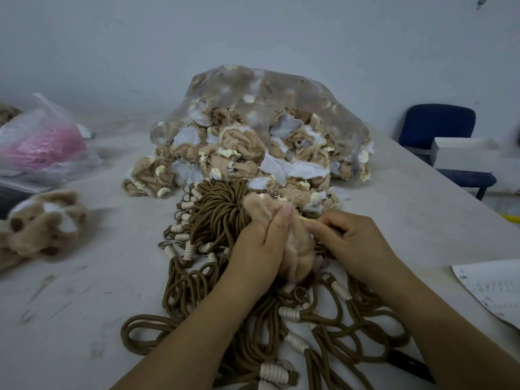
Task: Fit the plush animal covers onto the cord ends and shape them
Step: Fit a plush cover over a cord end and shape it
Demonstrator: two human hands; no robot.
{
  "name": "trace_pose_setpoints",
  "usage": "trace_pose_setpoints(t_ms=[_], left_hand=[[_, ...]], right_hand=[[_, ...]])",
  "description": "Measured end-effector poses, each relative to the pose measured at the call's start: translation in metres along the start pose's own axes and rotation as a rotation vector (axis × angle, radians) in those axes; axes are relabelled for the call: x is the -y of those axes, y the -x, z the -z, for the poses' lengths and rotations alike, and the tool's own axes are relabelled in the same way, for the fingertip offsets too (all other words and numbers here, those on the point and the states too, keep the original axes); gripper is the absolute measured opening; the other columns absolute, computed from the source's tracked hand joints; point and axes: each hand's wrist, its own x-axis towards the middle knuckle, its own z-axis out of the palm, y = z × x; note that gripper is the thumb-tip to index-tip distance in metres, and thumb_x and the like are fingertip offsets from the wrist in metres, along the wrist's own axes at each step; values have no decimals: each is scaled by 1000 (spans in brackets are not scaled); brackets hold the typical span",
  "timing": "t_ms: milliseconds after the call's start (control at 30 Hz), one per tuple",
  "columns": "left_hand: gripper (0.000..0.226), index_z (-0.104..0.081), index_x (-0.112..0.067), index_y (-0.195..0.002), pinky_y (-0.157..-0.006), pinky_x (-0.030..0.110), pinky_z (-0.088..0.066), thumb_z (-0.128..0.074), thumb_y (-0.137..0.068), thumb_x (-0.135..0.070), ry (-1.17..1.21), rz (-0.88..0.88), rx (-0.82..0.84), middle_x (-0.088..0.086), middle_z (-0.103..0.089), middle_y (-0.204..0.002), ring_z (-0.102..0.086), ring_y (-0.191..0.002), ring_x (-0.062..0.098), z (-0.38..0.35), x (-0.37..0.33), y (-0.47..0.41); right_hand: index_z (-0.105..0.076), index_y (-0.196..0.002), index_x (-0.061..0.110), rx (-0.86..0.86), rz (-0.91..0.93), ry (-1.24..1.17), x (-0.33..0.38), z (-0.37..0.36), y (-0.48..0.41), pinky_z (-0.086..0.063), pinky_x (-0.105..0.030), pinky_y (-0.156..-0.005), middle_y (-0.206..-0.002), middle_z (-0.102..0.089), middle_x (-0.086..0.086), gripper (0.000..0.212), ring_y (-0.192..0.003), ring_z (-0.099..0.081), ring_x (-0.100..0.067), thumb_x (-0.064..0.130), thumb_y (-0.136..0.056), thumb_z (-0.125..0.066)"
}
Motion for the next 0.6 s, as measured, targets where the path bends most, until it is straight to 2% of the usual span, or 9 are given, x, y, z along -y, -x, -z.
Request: trace_pose_setpoints(t_ms=[67,200,267,333,433,533,600], left_hand=[[69,-55,-1,-65,-44,39,-41,-41,-86,-65,-8,-20,-31,13,-52,-50,-49,-45,27,2,0,0],[77,-70,-11,-89,-42,18,-40,-29,-83,-76,145,67,-92,-2,-59,-53,-52,-44,8,6,1,-1],[72,-70,-14,-98,-42,20,-39,-33,-85,-75,227,51,-105,-2,-53,-52,-45,-41,10,8,1,-3],[61,-71,-20,-98,-47,20,-41,-39,-86,-71,274,12,-93,-1,-48,-49,-42,-42,11,8,1,-4],[36,-73,-36,-95,-63,24,-51,-46,-89,-59,371,-15,-99,2,-64,-62,-61,-59,13,7,-1,-5],[30,-75,-32,-96,-66,23,-56,-51,-89,-49,508,-42,-121,7,-74,-91,-71,-81,17,7,-2,-7],[29,-76,-29,-95,-68,22,-57,-50,-91,-43,534,-41,-146,8,-74,-96,-72,-87,19,6,-1,-7]], right_hand=[[-57,-61,27,-11,-24,-25,1,-5,1,-38,-20,-51,-61,-58,7,49,-55,-52,-4,73,-73,-44],[-54,-60,28,-26,12,98,0,-3,-1,-41,-31,-53,-62,-56,7,49,-57,-53,-8,72,-77,-41],[-57,-62,26,-40,27,171,-1,5,-2,-45,-37,-54,-60,-55,5,50,-57,-53,-9,70,-80,-40],[-61,-66,20,-52,34,226,-4,10,-3,-47,-43,-56,-61,-55,4,54,-59,-54,-10,67,-82,-40],[-60,-67,20,-53,6,229,-5,10,-2,-47,-43,-57,-61,-56,4,54,-59,-53,-9,69,-80,-39],[-58,-67,21,-18,-69,136,-6,5,-1,-49,-44,-59,-60,-57,3,55,-59,-56,-9,72,-75,-38],[-58,-68,21,3,-97,103,-7,2,-1,-50,-43,-60,-61,-59,0,56,-59,-58,-10,72,-75,-37]])
